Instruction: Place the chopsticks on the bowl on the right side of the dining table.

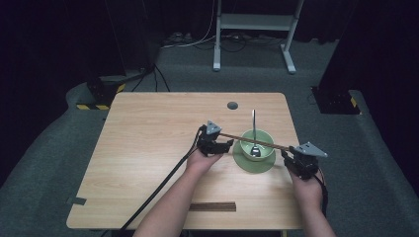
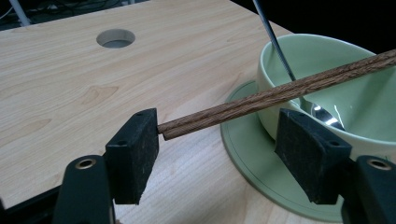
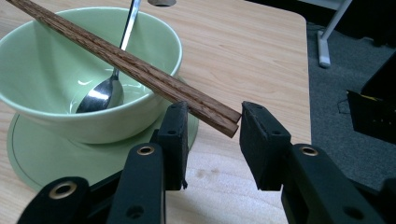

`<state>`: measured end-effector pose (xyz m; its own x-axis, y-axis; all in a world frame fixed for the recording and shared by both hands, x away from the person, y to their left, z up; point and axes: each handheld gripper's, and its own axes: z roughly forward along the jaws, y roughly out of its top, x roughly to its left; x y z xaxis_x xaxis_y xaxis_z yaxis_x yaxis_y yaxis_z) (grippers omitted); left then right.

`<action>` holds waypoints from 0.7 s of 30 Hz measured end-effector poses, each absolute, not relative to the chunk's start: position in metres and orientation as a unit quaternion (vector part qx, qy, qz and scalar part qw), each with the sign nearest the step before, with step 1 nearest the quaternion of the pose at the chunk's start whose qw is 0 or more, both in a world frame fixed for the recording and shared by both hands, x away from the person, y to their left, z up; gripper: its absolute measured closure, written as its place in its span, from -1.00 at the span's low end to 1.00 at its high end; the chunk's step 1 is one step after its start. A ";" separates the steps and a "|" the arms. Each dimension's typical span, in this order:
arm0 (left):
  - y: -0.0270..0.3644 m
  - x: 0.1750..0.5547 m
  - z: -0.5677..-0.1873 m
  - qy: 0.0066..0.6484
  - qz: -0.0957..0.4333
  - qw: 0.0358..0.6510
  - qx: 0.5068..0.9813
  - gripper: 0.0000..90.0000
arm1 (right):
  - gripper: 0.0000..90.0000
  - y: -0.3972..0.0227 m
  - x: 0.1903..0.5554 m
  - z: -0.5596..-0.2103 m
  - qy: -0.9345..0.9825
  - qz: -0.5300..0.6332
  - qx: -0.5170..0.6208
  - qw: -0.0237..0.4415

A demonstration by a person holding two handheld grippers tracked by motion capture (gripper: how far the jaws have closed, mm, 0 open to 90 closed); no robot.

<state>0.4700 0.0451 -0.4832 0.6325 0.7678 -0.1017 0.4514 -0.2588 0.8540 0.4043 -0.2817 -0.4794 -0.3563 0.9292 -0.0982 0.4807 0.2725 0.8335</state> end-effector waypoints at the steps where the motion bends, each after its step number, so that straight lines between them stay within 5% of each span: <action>1: 0.046 0.468 -0.483 0.392 0.171 0.465 0.775 -0.29 | 0.38 -0.282 0.403 -0.480 0.737 0.368 0.478 0.304; 21: 0.057 0.437 -0.489 0.382 0.178 0.465 0.778 -0.15 | 0.36 -0.278 0.386 -0.483 0.739 0.365 0.474 0.309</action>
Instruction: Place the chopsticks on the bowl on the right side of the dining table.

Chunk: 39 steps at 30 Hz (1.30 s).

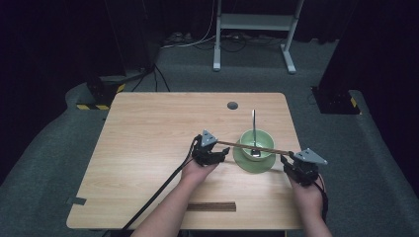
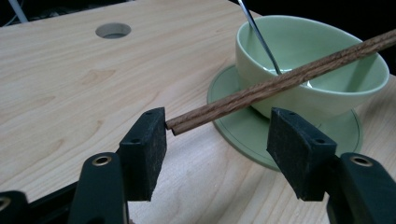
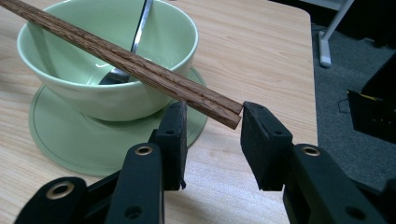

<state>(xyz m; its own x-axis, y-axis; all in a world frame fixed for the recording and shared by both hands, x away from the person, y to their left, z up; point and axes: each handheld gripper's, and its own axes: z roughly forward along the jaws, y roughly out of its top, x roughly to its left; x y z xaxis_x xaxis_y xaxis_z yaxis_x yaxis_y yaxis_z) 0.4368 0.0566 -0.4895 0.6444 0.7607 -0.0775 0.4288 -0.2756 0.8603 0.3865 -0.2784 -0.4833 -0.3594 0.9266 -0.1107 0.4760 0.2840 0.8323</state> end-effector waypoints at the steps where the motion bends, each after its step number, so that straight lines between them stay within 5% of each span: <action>1: 0.056 0.437 -0.491 0.382 0.178 0.465 0.779 -0.15 | 0.35 -0.278 0.387 -0.484 0.738 0.364 0.477 0.308; 14: 0.059 0.436 -0.492 0.387 0.184 0.467 0.774 -0.11 | 0.33 -0.285 0.396 -0.484 0.726 0.364 0.494 0.311; 23: 0.058 0.432 -0.489 0.386 0.192 0.474 0.768 0.15 | 0.33 -0.284 0.403 -0.480 0.723 0.368 0.495 0.312; 39: 0.059 0.430 -0.491 0.402 0.189 0.467 0.765 0.10 | 0.33 -0.282 0.408 -0.476 0.725 0.364 0.494 0.313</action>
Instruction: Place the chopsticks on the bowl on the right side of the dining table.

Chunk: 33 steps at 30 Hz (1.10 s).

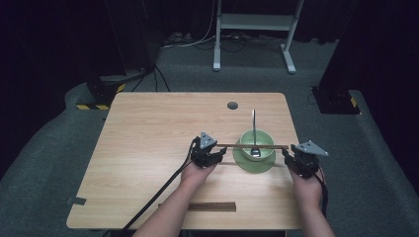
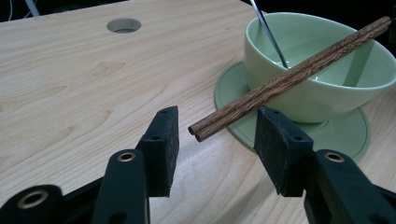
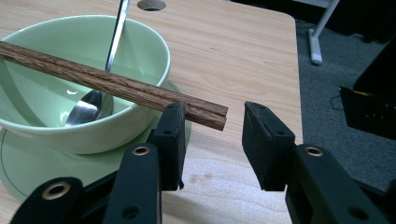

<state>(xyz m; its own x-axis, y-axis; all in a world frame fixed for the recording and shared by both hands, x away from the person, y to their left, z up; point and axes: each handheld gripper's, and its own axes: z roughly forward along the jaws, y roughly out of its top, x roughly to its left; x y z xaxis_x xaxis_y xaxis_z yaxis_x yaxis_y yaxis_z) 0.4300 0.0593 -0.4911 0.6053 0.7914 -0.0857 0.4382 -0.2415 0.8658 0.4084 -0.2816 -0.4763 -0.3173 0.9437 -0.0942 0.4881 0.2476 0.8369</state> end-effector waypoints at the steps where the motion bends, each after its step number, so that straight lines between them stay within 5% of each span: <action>1: 0.060 0.430 -0.491 0.403 0.190 0.466 0.764 0.10 | 0.33 -0.281 0.409 -0.476 0.725 0.364 0.494 0.313; 12: 0.060 0.432 -0.492 0.405 0.185 0.465 0.765 0.26 | 0.33 -0.280 0.407 -0.476 0.728 0.362 0.491 0.312; 33: 0.073 0.421 -0.492 0.423 0.184 0.472 0.751 0.17 | 0.32 -0.281 0.401 -0.482 0.731 0.358 0.490 0.312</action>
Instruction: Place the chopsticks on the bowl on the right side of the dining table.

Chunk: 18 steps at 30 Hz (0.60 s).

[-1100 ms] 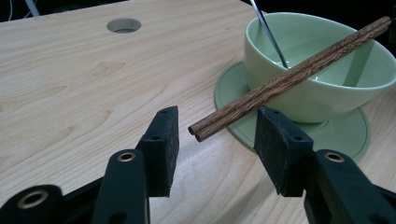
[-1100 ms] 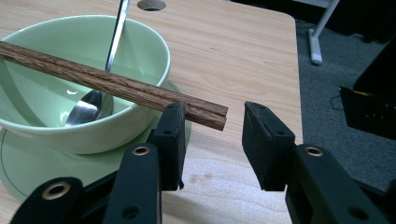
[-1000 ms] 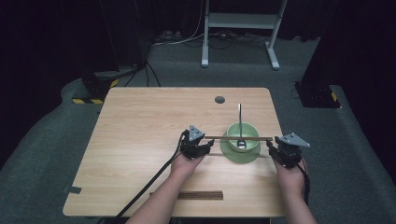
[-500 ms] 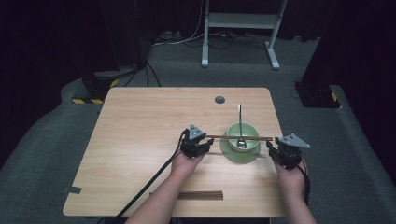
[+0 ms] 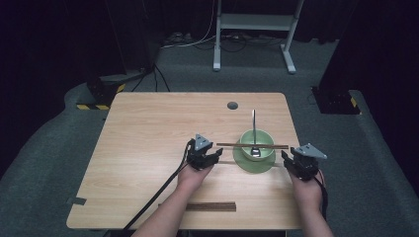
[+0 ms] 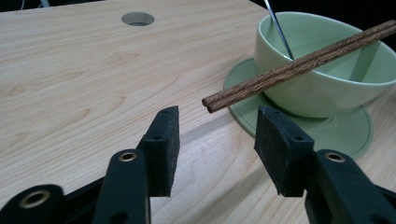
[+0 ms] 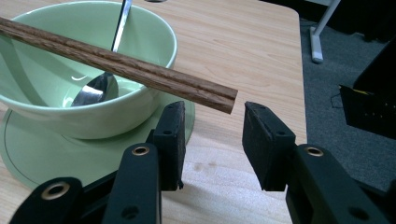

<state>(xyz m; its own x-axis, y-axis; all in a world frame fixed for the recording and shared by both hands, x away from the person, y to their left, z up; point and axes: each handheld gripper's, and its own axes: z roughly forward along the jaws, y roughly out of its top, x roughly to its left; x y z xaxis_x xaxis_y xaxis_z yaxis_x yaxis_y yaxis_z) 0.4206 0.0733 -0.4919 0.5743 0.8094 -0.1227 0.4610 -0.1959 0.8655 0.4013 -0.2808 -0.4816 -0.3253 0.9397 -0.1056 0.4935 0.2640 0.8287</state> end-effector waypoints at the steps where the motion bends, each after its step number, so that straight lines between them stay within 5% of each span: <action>1: 0.074 0.419 -0.492 0.421 0.186 0.472 0.752 0.22 | 0.32 -0.281 0.401 -0.482 0.731 0.357 0.492 0.311; 7: 0.072 0.415 -0.490 0.425 0.201 0.474 0.744 0.54 | 0.33 -0.282 0.400 -0.481 0.730 0.359 0.491 0.311; 18: 0.071 0.416 -0.492 0.432 0.206 0.467 0.743 0.72 | 0.33 -0.281 0.402 -0.479 0.731 0.358 0.490 0.314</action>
<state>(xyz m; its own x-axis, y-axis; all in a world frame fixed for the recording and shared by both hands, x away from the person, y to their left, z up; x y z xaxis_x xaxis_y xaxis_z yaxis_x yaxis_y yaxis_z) 0.4164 0.0706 -0.4923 0.5419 0.8348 -0.0967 0.4493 -0.1905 0.8728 0.4016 -0.2813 -0.4794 -0.3235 0.9401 -0.1077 0.4911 0.2642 0.8301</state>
